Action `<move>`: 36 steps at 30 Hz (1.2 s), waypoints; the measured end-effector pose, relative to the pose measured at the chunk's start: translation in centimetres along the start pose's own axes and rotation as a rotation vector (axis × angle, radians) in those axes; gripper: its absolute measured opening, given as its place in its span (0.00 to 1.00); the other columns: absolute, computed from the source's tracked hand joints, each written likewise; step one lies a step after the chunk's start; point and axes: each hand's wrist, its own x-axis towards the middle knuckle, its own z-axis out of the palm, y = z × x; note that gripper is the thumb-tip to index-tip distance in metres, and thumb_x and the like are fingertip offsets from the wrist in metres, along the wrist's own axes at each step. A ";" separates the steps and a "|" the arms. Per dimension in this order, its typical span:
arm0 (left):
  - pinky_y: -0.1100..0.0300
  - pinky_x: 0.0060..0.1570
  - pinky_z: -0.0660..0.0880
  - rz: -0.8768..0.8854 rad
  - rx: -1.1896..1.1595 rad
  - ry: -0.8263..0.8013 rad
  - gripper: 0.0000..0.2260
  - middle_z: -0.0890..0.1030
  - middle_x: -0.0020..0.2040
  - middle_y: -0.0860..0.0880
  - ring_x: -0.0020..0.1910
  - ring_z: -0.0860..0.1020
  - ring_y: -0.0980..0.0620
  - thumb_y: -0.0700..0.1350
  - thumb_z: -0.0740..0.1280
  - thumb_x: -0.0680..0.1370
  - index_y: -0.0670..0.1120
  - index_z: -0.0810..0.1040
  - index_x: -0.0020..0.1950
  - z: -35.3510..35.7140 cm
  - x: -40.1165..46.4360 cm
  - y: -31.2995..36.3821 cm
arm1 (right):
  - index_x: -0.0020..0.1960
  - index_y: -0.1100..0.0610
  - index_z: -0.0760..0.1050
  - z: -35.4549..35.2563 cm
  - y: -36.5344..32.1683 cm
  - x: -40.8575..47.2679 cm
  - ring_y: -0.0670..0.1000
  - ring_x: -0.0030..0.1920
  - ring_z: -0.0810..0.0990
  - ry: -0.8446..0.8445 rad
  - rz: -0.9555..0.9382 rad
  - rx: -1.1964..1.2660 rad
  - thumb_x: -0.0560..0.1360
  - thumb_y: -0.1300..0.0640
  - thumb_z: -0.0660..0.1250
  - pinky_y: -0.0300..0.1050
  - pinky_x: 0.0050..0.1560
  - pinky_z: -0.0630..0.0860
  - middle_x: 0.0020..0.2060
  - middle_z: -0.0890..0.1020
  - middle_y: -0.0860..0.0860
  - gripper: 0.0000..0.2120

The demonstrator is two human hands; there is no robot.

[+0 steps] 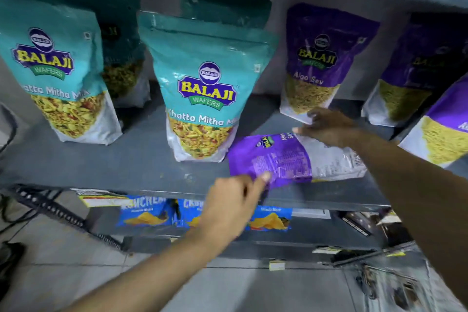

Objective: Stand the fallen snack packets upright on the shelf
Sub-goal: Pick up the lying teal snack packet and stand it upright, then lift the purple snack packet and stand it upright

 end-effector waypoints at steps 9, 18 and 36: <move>0.59 0.28 0.80 -0.711 -0.919 -0.180 0.20 0.80 0.44 0.42 0.34 0.80 0.45 0.60 0.65 0.78 0.43 0.76 0.51 9.1 2.5 6.9 | 0.40 0.55 0.79 -1.3 2.7 2.7 0.52 0.44 0.80 -0.233 -0.023 -0.450 0.54 0.14 0.54 0.46 0.48 0.74 0.42 0.81 0.50 0.45; 0.62 0.31 0.81 -0.767 -1.143 0.119 0.04 0.81 0.42 0.42 0.38 0.78 0.47 0.41 0.71 0.76 0.42 0.79 0.48 13.5 4.6 9.6 | 0.38 0.46 0.68 -3.4 4.3 -1.0 0.40 0.34 0.70 -0.262 -0.052 -0.035 0.67 0.32 0.69 0.26 0.29 0.64 0.34 0.70 0.39 0.20; 0.67 0.51 0.77 0.161 -0.687 0.068 0.17 0.84 0.52 0.48 0.46 0.82 0.63 0.34 0.73 0.74 0.39 0.77 0.61 4.8 11.6 8.9 | 0.48 0.59 0.73 0.9 8.5 -4.6 0.40 0.38 0.76 0.349 -0.270 1.062 0.78 0.47 0.65 0.35 0.45 0.73 0.38 0.78 0.46 0.14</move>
